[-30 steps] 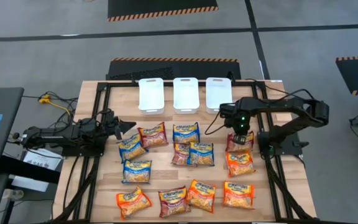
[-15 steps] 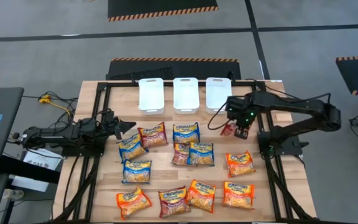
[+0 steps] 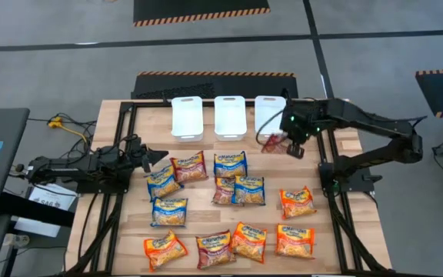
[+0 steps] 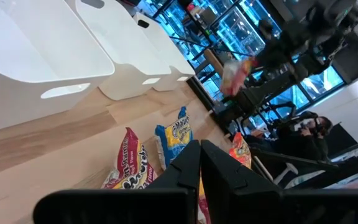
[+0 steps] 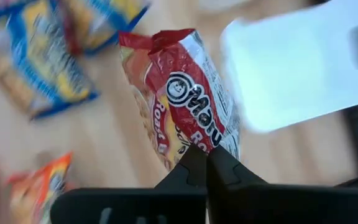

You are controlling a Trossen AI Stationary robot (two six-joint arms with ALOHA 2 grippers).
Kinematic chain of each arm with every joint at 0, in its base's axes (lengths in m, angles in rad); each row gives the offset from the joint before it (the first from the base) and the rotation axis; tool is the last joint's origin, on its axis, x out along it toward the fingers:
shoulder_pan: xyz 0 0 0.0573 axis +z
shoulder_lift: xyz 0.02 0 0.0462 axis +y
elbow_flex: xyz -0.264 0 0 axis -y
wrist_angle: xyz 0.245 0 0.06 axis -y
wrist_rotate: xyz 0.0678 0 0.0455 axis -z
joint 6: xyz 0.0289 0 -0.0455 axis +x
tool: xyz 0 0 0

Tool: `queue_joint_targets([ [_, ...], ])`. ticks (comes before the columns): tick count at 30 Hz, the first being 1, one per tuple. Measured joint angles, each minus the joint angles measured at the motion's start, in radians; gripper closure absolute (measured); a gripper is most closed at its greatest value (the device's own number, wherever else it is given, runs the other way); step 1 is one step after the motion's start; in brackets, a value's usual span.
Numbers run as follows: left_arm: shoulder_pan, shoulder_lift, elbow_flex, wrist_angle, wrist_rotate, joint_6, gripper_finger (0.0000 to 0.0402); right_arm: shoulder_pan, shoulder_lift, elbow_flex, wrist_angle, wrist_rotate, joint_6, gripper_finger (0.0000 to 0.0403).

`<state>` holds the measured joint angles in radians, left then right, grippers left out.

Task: Sort Maruchan noodles
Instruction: Put the right red noodle soup pack into the right white bin

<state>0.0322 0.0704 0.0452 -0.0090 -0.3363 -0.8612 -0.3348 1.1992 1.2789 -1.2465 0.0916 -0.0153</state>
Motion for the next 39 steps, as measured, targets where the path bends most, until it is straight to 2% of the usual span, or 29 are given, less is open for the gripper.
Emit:
queue_joint_targets([
  [10, 0.0, 0.0, 0.0, 0.0, 0.0, 0.001, 0.04, -0.21, 0.126, 0.135, 0.177, 0.022, -0.164, 0.0398],
  [20, 0.0, 0.0, 0.0, 0.0, 0.0, 0.011, 0.04, -0.384, 0.332, 0.171, 0.245, 0.046, -0.297, 0.0398],
  [29, 0.0, 0.0, 0.0, 0.0, 0.0, 0.031, 0.04, -0.428, 0.446, 0.172, 0.288, 0.085, -0.334, 0.0398],
  [34, 0.0, 0.0, 0.0, -0.001, 0.001, 0.031, 0.04, -0.425, 0.468, 0.172, 0.293, 0.175, -0.355, 0.0398],
  [39, 0.0, 0.0, 0.0, -0.002, 0.001, 0.031, 0.04, -0.425, 0.478, 0.173, 0.332, 0.208, -0.421, 0.0398],
])
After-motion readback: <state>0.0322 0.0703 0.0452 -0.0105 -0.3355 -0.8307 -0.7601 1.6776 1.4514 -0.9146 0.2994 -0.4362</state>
